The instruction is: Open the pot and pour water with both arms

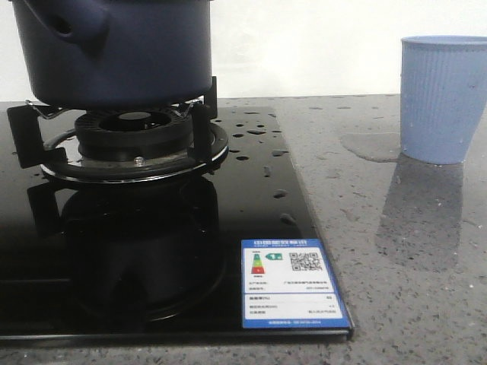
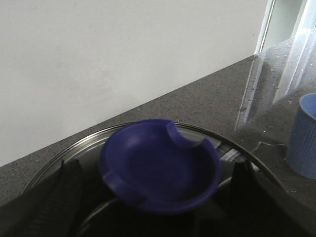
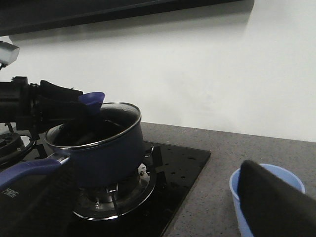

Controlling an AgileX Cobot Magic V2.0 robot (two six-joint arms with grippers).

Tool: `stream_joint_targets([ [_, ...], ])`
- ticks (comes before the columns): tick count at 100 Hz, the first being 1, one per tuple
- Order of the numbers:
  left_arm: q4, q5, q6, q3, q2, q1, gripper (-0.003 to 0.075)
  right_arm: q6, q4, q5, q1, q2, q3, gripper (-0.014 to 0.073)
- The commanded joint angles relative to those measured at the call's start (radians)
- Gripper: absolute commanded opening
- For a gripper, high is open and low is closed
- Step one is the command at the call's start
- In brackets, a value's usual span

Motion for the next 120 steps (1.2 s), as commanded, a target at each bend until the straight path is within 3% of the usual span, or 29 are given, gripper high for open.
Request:
stream_joint_targets([
  [1,-0.067,0.006,0.029,-0.043,0.002,-0.006,0.0548,-0.012,0.018,-0.054,0.004,0.017,-0.033,0.0579],
  [22,-0.079,0.086,0.047,-0.066,0.078,-0.006,0.0547,-0.012,0.018,-0.054,0.004,0.017,-0.033,0.0579],
  [51,-0.163,0.095,0.137,-0.077,0.119,-0.006,0.0539,-0.012,0.018,-0.054,0.004,0.017,-0.033,0.0579],
  [69,-0.189,0.101,0.152,-0.083,0.122,-0.006,0.0371,-0.012,0.015,-0.056,0.004,0.017,-0.031,0.0579],
  [83,-0.196,0.111,0.152,-0.096,0.116,-0.006,0.0262,-0.012,-0.067,-0.063,0.004,0.022,-0.027,0.0579],
  [101,-0.220,0.127,0.152,-0.137,0.068,-0.006,0.0251,-0.012,-0.220,-0.068,0.004,0.049,0.005,0.0579],
  [120,-0.228,0.123,0.152,-0.151,-0.045,-0.006,0.0251,-0.012,-0.259,-0.170,0.004,0.098,0.082,0.0579],
])
